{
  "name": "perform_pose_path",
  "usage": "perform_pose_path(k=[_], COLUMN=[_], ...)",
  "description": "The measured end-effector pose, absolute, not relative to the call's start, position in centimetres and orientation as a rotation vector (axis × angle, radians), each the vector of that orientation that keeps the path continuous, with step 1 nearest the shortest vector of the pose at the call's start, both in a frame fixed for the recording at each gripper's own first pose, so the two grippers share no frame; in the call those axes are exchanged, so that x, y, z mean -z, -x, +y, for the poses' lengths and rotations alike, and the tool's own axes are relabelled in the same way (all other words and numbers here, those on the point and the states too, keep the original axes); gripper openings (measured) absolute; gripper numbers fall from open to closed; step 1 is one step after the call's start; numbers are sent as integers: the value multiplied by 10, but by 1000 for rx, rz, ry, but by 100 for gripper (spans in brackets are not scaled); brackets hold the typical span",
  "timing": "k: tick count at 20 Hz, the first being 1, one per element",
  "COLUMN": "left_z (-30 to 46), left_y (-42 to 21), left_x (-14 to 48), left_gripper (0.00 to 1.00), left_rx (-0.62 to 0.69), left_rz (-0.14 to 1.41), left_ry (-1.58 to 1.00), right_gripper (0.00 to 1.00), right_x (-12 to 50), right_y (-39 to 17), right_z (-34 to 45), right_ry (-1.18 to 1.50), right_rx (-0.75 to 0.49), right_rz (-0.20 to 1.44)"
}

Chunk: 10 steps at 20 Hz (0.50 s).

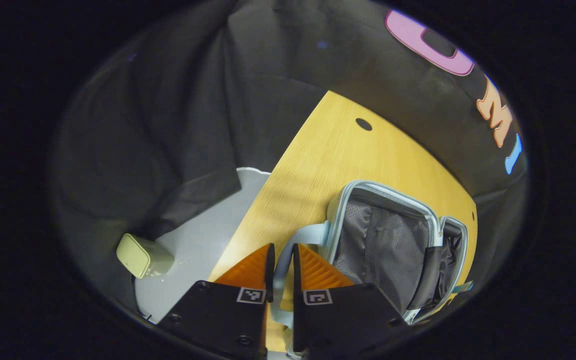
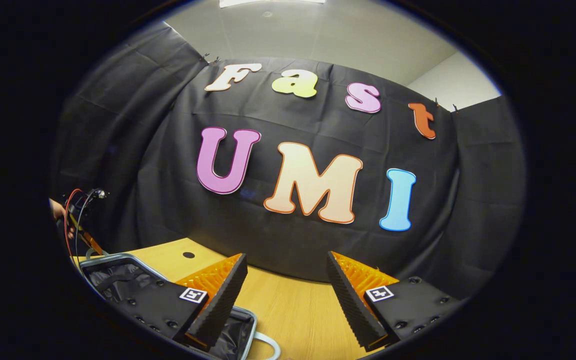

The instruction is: First open the suitcase, pack the skin care products into it, and then close the suitcase.

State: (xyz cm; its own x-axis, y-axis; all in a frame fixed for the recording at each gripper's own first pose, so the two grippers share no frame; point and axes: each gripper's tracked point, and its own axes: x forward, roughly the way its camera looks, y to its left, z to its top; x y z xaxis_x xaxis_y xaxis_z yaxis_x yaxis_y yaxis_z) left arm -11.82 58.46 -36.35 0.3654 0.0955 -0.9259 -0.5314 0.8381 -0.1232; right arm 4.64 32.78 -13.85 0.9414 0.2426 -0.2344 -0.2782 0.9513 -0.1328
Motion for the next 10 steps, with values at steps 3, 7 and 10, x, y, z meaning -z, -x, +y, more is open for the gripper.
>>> perform_pose_path(k=[3, 7, 10], left_z=[597, 611, 591], left_y=[111, 82, 56], left_x=[343, 273, 206], left_gripper=[49, 91, 96], left_rx=[-485, -595, -632], left_rz=[1040, 785, 557], left_ry=[355, 173, 46], right_gripper=[99, 99, 99], right_x=[138, 131, 122], right_y=[-47, -49, -50], right_z=[325, 306, 283], right_ry=[160, 135, 108], right_rx=[-268, -238, -216], right_rz=[216, 196, 168])
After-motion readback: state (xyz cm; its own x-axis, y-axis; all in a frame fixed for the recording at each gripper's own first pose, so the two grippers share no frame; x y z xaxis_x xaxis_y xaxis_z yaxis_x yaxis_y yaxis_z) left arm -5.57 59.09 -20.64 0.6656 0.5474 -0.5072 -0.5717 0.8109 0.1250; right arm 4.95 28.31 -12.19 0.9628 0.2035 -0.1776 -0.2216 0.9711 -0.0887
